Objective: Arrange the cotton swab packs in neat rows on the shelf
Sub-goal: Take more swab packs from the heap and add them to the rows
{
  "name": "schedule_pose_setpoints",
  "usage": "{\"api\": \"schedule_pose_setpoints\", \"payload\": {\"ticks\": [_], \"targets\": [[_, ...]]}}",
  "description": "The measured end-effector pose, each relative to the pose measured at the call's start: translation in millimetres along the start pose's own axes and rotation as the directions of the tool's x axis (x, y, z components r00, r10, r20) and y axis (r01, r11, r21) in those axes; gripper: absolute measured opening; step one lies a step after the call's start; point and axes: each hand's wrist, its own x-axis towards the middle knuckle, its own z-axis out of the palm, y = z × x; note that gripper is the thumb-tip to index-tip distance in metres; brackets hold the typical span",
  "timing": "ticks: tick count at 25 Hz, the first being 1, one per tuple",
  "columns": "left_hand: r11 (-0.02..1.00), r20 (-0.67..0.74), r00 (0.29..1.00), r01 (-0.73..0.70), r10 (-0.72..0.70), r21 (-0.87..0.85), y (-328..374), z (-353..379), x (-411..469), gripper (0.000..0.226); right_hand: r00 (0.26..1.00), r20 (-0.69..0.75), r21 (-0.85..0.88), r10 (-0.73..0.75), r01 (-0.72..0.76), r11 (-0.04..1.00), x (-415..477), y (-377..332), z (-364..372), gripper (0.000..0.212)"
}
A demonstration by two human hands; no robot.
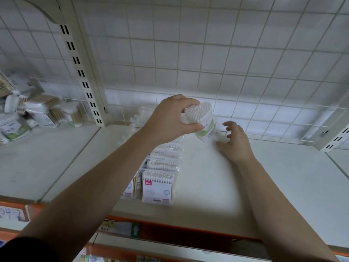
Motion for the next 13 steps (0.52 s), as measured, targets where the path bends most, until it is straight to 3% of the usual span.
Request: {"api": "schedule_pose_setpoints", "payload": {"ticks": [6, 9, 13], "targets": [[0.98, 0.238, 0.971, -0.045, -0.003, 0.195, 0.4, 38.5, 16.4, 0.061, 0.997, -0.073, -0.131, 0.021, -0.031, 0.991, -4.8, 29.4, 5.5, 0.019], [0.925, 0.339, 0.941, -0.107, -0.025, 0.365, -0.9, 52.1, 19.5, 0.056, 0.995, -0.096, -0.102, 0.024, -0.034, 0.994, -5.5, 31.1, 6.3, 0.014], [0.876, 0.395, 0.916, -0.137, -0.064, 0.462, -2.8, 61.0, 25.2, 0.055, 0.995, -0.096, -0.113, 0.01, -0.021, 0.993, -2.3, 34.4, 8.6, 0.013]]}}
